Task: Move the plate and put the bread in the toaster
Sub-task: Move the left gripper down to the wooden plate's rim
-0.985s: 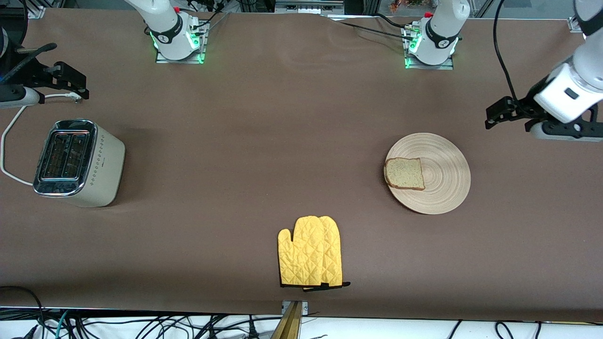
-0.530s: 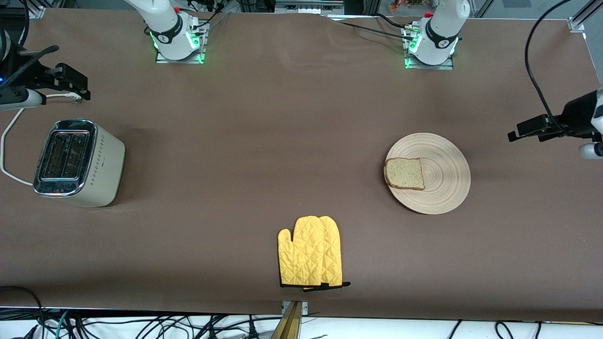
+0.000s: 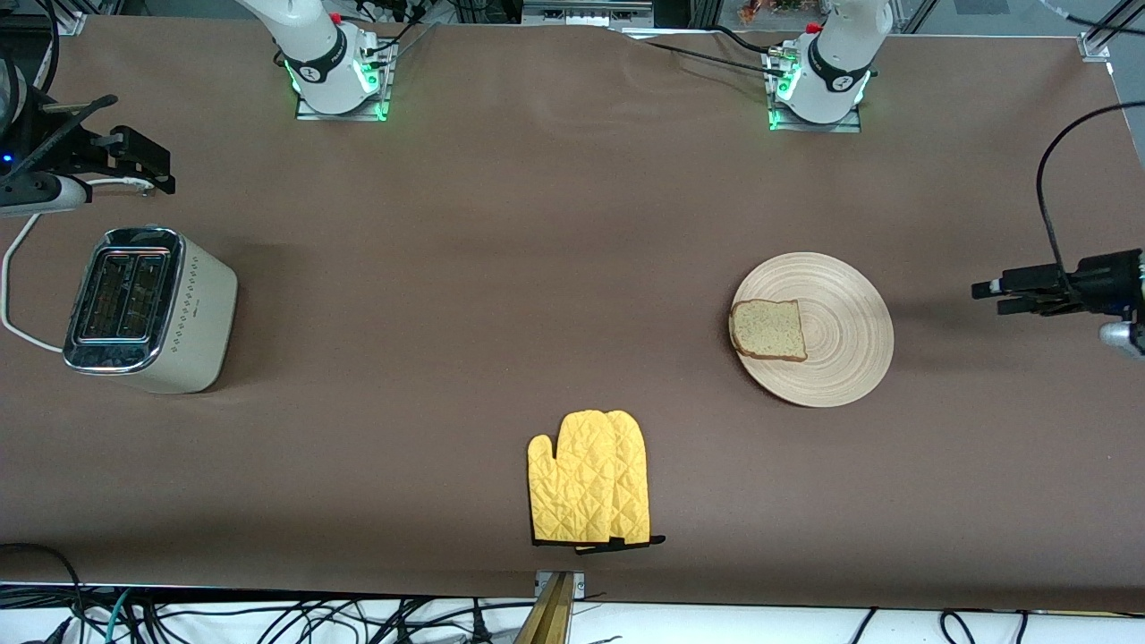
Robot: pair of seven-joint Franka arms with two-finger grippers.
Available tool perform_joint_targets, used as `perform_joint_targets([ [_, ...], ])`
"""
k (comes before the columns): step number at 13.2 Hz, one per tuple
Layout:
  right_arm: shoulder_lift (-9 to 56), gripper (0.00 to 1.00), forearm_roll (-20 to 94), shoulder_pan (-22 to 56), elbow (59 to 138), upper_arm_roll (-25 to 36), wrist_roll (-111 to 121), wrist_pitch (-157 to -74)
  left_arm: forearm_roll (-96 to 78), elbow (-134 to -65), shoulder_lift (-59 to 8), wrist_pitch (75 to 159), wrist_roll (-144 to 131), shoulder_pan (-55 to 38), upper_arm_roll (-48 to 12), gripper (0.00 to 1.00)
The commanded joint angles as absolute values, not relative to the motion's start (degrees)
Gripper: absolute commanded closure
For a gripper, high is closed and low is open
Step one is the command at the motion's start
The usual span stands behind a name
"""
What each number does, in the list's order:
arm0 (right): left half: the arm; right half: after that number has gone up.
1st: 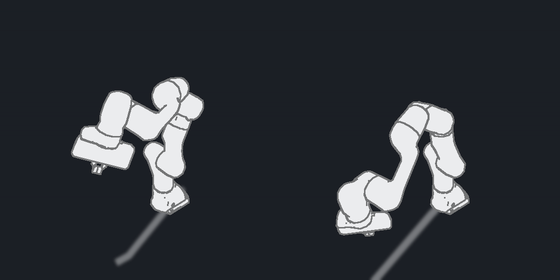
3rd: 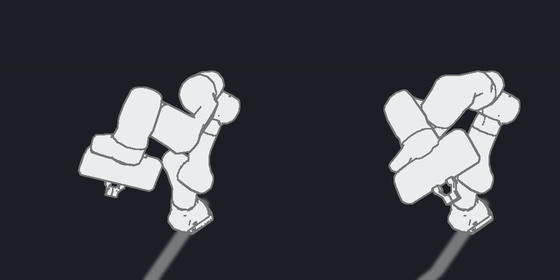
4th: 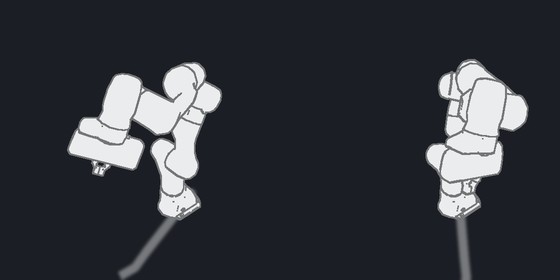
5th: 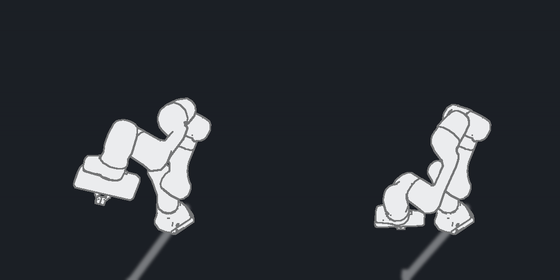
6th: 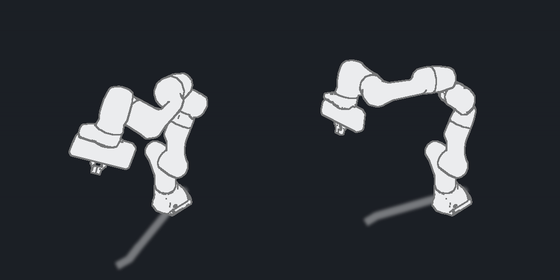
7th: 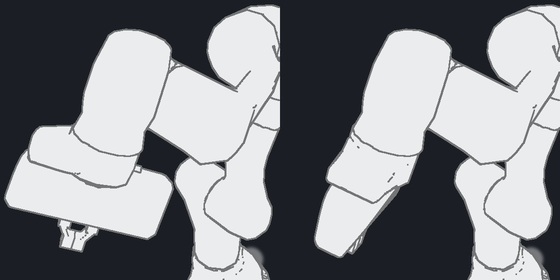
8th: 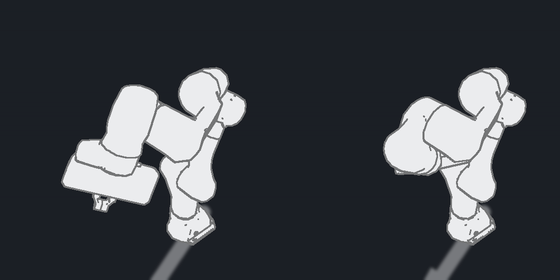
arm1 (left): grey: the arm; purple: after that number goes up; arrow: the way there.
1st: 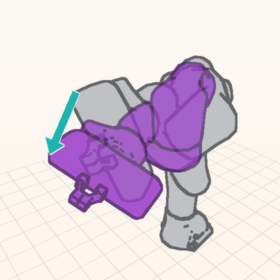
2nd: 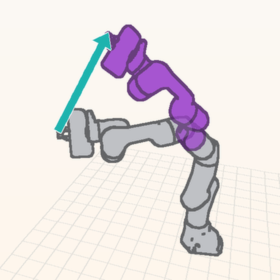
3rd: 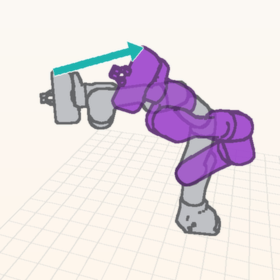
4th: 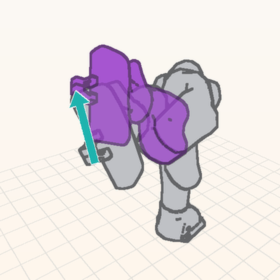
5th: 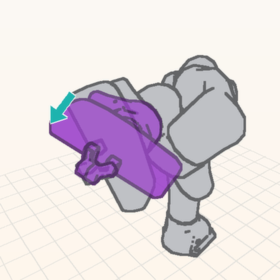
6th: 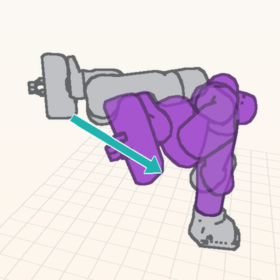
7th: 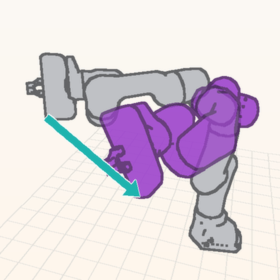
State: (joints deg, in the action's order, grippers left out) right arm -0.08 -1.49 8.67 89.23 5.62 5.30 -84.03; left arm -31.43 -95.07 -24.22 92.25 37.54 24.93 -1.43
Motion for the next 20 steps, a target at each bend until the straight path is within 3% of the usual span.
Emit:
perform_joint_targets([
  [1, -0.35, 0.0, -2.02, 8.61, 88.95, 5.45, 5.45, -83.15, -36.37, -94.13, -32.4, 90.97, 46.73, 27.5, -2.02, 0.0],
  [4, -0.44, 0.0, -2.02, 8.61, 88.95, 5.45, 5.54, -82.97, -42.08, -94.3, -41.2, 90.97, 54.12, 29.62, -2.2, 0.0],
  [11, -0.53, 0.0, -2.02, 8.61, 88.94, 5.45, 5.54, -82.97, -46.05, -95.01, -47.1, 93.42, 53.35, 28.39, -2.28, 0.07],
  [12, -0.53, 0.0, -2.02, 8.61, 88.86, 5.45, 5.45, -82.97, -46.14, -94.92, -47.11, 93.69, 53.35, 27.69, -2.29, 0.19],
  [14, -0.61, 0.0, -2.02, 8.61, 88.86, 5.45, 5.36, -82.88, -46.14, -94.92, -47.11, 93.6, 53.26, 27.42, -2.29, 0.81],
  [16, -0.62, 0.0, -2.02, 8.61, 88.86, 5.45, 5.36, -82.88, -45.97, -94.92, -47.55, 93.95, 53.35, 26.81, -2.2, 0.94],
  [20, -0.62, 0.0, -2.02, 8.61, 88.94, 5.45, 5.36, -82.88, -45.35, -94.92, -47.81, 93.96, 53.17, 26.46, -2.2, 1.0],
])
